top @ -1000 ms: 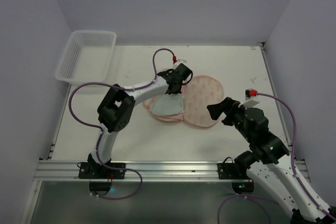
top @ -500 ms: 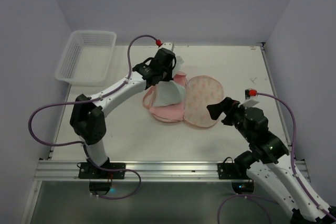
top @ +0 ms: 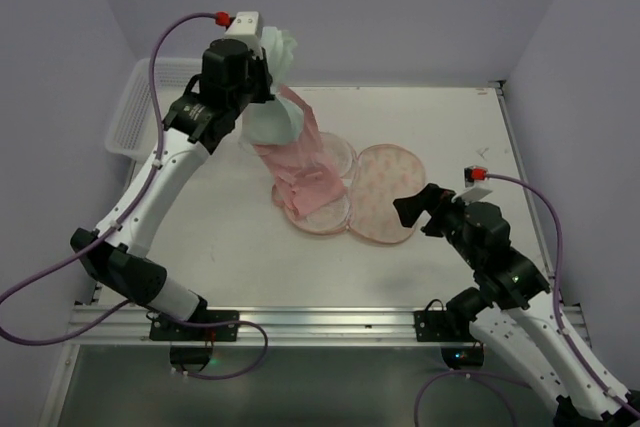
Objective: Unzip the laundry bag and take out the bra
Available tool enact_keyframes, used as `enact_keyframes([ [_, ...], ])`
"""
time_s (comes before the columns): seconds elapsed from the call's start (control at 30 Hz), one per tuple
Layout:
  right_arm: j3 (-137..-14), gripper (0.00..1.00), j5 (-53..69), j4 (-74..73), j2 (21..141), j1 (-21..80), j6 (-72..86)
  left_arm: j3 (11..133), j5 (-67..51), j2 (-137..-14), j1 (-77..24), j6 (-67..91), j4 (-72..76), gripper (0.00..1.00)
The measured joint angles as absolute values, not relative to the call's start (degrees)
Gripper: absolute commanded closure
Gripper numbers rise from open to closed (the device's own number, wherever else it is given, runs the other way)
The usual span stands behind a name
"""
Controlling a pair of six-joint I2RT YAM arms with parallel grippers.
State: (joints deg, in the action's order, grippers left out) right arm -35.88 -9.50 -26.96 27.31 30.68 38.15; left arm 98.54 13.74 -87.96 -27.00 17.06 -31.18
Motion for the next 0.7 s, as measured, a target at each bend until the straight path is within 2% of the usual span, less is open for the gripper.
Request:
enact_keyframes([
  [0.23, -36.05, 0.01, -9.32, -24.84, 29.8, 30.68, 36.88, 96.6, -0.84, -86.32, -27.97, 17.39, -28.23, 1.0],
  [0.47, -36.1, 0.01, -8.95, -24.21, 30.59, 30.68, 36.36, 93.65, -5.91, -89.27, -36.69, 17.39, -28.84, 1.0],
  [0.7, -36.1, 0.01, -7.66, -23.03, 30.81, 30.68, 36.29, 91.72, -8.86, -88.92, -38.5, 18.39, -26.81, 1.0],
])
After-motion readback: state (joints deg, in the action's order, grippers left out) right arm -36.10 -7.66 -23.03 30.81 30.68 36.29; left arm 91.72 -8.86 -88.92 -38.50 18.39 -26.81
